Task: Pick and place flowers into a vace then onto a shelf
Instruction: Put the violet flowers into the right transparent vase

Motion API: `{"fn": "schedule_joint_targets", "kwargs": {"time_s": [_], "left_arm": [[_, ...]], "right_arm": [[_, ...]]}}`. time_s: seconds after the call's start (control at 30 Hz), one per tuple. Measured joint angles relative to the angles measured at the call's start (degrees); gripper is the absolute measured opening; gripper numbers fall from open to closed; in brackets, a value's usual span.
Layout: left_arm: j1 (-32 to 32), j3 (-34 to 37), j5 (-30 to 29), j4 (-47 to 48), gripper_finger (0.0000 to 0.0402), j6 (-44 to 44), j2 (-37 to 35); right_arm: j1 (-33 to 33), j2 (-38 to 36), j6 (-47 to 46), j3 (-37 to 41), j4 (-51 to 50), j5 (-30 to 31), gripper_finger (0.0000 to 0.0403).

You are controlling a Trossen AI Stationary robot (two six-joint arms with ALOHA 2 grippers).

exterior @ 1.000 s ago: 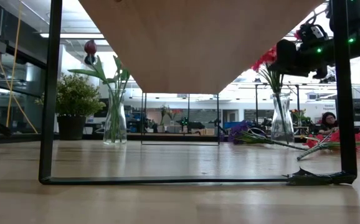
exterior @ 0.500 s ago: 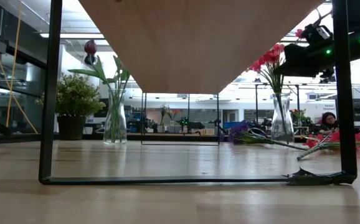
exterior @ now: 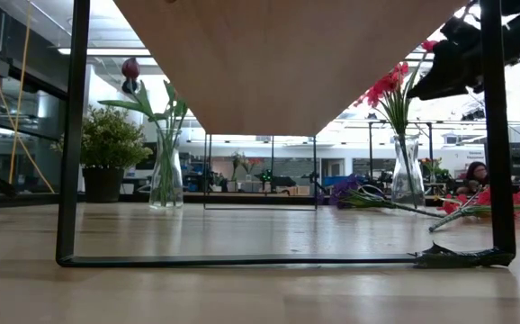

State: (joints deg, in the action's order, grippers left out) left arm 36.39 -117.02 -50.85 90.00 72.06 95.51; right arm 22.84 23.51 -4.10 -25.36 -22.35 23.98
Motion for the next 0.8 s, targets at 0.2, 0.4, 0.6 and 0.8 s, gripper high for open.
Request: {"fn": "schedule_joint_targets", "kwargs": {"time_s": [0.2, 0.4, 0.6, 0.8], "left_arm": [[0.01, -0.02, 0.0, 0.02, 0.0101, -0.28, -0.01], [0.02, -0.01, 0.0, 0.02, 0.0101, -0.25, -0.01], [-0.01, 0.01, 0.0, 0.02, 0.0101, -0.25, -0.01], [-0.01, 0.0, 0.0, 0.02, 0.0101, -0.34, 0.0]], "right_arm": [[0.01, -0.03, -3.03, -4.85, -6.97, -6.07, 0.0206], [-0.01, 0.26, -4.36, -8.43, -11.24, -9.77, 0.0206], [-0.01, 0.35, -7.35, -12.46, -16.96, -14.19, 0.0206], [0.01, 0.41, -10.48, -15.16, -26.0, -23.98, 0.0206]]}}
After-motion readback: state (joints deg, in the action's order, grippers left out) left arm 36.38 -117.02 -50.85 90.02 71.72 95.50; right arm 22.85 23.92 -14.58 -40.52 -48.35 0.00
